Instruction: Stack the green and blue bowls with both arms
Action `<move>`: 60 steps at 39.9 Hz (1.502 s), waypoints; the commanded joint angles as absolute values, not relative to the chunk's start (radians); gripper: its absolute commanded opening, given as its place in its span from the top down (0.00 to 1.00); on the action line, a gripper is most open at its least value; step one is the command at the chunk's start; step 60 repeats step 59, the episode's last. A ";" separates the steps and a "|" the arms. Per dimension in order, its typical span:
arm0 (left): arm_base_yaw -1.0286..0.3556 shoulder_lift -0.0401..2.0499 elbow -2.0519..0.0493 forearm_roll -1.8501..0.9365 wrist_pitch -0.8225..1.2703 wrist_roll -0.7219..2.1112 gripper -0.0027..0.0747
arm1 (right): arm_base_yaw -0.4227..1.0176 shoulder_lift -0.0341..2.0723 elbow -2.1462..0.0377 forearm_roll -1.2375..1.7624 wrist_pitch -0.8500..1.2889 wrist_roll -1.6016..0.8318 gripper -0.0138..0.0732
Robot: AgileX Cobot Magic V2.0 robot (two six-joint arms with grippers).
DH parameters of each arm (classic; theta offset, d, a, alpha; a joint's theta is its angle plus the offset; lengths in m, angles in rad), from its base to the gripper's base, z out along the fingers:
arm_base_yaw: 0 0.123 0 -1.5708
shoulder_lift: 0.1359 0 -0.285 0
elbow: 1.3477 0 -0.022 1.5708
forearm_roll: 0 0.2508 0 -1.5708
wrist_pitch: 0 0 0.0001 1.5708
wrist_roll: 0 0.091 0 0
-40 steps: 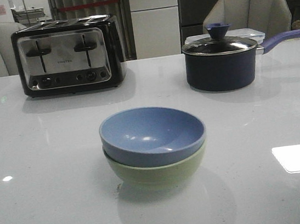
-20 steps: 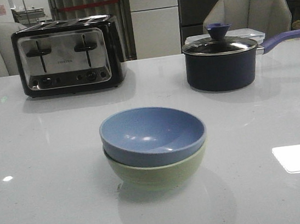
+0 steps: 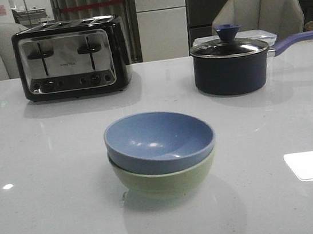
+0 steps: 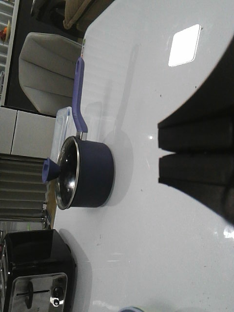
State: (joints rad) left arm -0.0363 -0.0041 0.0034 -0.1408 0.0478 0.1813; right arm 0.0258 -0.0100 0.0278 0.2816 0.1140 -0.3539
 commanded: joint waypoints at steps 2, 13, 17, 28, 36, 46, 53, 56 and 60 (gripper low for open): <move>-0.044 -0.025 0.007 -0.150 -0.040 0.176 0.84 | 0.028 -0.029 0.025 0.290 0.016 -0.365 0.78; -0.044 -0.025 0.007 -0.150 -0.040 0.176 0.84 | 0.019 -0.029 0.025 -0.056 -0.102 0.032 0.77; -0.044 -0.025 0.007 -0.150 -0.040 0.176 0.84 | 0.009 -0.029 0.025 -0.043 -0.108 0.052 0.77; -0.044 -0.025 0.007 -0.150 -0.040 0.176 0.84 | 0.003 -0.029 0.025 -0.029 -0.108 0.032 0.77; -0.044 -0.025 0.007 -0.150 -0.040 0.176 0.84 | 0.003 -0.029 0.025 -0.010 -0.108 0.009 0.77; -0.044 -0.025 0.007 -0.150 -0.040 0.176 0.84 | 0.003 -0.029 0.025 -0.010 -0.108 0.009 0.77; -0.044 -0.025 0.007 -0.150 -0.040 0.176 0.84 | 0.003 -0.029 0.025 -0.010 -0.108 0.009 0.77; -0.044 -0.025 0.007 -0.150 -0.040 0.176 0.84 | 0.003 -0.029 0.025 -0.010 -0.108 0.009 0.77; -0.044 -0.025 0.007 -0.150 -0.040 0.176 0.84 | 0.003 -0.029 0.025 -0.010 -0.108 0.009 0.77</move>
